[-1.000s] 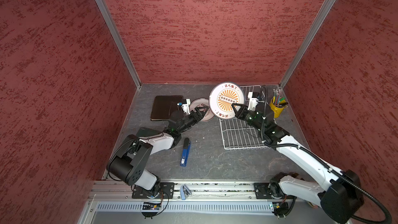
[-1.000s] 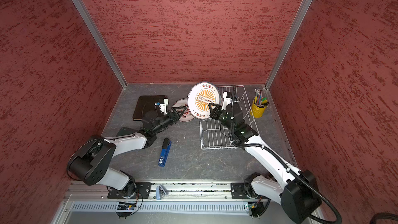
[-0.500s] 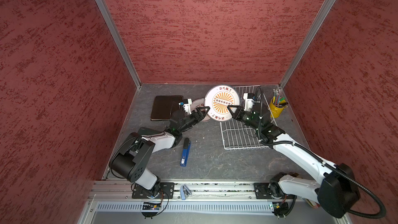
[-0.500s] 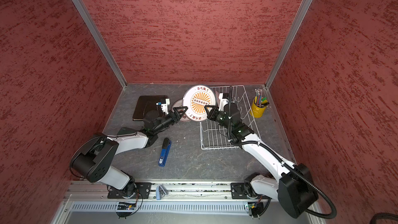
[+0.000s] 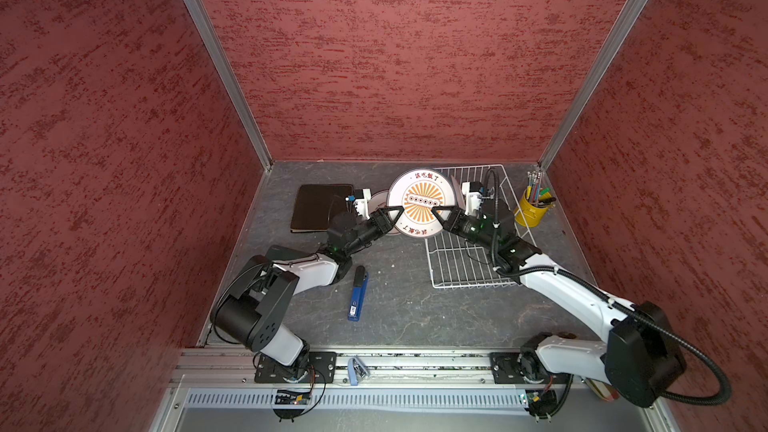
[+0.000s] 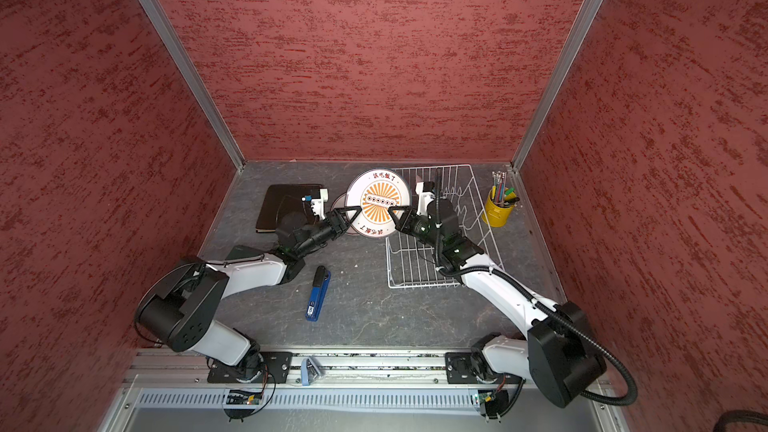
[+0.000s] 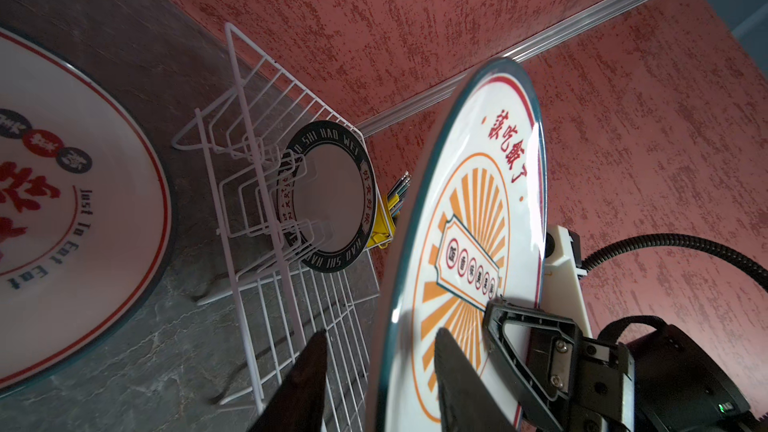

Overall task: Unload the plates from the dish rack
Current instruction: 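Swing the sunburst plate toward the left gripper while the left gripper reaches for it, then close the left gripper on the sunburst plate rim while the right gripper opens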

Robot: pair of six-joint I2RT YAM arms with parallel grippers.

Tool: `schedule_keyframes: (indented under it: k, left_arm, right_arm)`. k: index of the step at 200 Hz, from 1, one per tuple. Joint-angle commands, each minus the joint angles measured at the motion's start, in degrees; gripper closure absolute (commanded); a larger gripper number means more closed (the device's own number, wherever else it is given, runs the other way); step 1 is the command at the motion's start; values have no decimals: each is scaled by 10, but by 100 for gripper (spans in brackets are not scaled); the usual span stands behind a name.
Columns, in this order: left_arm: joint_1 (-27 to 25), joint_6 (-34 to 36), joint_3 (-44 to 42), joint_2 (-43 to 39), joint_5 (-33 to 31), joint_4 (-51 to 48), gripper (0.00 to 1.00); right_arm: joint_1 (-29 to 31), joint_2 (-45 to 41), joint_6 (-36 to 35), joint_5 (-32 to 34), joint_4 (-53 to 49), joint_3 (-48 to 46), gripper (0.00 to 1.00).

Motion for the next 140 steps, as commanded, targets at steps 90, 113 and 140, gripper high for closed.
schedule_keyframes:
  k: [90,113,140]
  left_arm:
    - [4,-3,7,8,6,28,90]
    - [5,-4,7,7,6,29,95]
    - [5,-4,6,4,5,29,100]
  right_arm:
    - [-2,9,5,-27,42,13,81]
    - [-2,9,2,-26,39,13,80]
    - [-2,8,-1,-25,35,14,69]
